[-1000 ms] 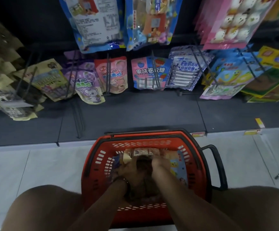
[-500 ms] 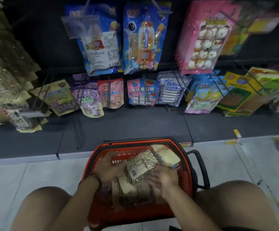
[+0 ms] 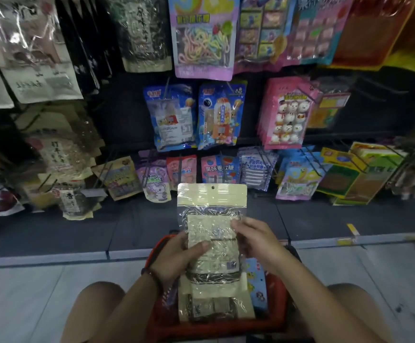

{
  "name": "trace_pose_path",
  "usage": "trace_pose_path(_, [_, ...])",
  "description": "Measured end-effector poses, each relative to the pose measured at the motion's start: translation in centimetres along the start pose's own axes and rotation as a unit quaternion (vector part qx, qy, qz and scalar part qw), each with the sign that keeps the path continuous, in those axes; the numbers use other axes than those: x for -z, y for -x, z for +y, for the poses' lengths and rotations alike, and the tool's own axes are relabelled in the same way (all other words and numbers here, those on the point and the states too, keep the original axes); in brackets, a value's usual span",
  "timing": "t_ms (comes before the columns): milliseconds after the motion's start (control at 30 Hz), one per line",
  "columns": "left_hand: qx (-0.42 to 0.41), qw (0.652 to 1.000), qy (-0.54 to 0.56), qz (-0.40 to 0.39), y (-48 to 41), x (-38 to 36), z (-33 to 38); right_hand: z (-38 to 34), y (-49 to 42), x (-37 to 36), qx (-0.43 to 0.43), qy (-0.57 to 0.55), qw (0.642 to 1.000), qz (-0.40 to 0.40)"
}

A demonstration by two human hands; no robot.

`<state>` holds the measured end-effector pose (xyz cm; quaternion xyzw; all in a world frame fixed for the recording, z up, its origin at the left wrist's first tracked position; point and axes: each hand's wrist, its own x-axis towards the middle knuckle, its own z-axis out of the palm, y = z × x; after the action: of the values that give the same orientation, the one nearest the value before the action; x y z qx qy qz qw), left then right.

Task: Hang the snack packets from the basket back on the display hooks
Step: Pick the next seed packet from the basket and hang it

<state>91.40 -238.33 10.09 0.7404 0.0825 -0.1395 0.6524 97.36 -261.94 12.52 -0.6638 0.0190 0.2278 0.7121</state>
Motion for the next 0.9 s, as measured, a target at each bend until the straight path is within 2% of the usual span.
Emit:
trace_pose_path(100, [-0.021, 1.0, -0.001, 0.005, 0.8, 0.4, 2.3, -1.2, 0.4, -0.3, 0.003, -0.018, 0.999, -0.041])
trace_pose_path(200, [-0.045, 0.998, 0.036, 0.013, 1.3, 0.3, 4.5, -2.3, 0.0, -0.7, 0.025, -0.034, 0.999, -0.012])
trace_pose_path(267, [-0.065, 0.991, 0.017, 0.118, 1.9, -0.2, 5.5, -3.1, -0.3, -1.2, 0.041, -0.011, 0.998, 0.038])
trace_pose_path(333, [-0.115, 0.963, -0.09, 0.228, 2.3, -1.0, 5.5, -3.9, -0.6, -2.0, 0.068, 0.02, 0.994, 0.082])
trace_pose_path(367, [-0.145, 0.948, -0.146, 0.244, 2.5, -1.5, 5.5, -4.2, -0.7, -2.4, 0.085, 0.047, 0.99, 0.101])
trace_pose_path(433, [-0.168, 0.944, -0.204, 0.198, 2.4, -2.4, 5.8, -4.8, -0.8, -3.6, 0.123, 0.109, 0.979, 0.117])
trace_pose_path(533, [-0.161, 0.967, -0.128, 0.147, 1.5, -2.9, 6.5, -5.1, -0.4, -5.5, 0.167, 0.211, 0.953, 0.14])
trace_pose_path(667, [-0.182, 0.964, -0.019, 0.191, 1.1, -2.6, 7.0, -6.0, 1.0, -7.4, 0.214, 0.336, 0.909, 0.126])
trace_pose_path(767, [-0.191, 0.96, -0.015, 0.206, 0.8, -1.2, 7.5, -7.6, 1.3, -7.8, 0.232, 0.345, 0.907, 0.069])
trace_pose_path(800, [-0.192, 0.96, -0.024, 0.202, 0.7, -0.5, 7.7, -8.4, 1.1, -7.6, 0.244, 0.339, 0.905, 0.086])
trace_pose_path(900, [-0.164, 0.969, -0.006, 0.187, 1.3, 1.5, 9.2, -11.4, 0.1, -6.1, 0.27, 0.29, 0.888, 0.234])
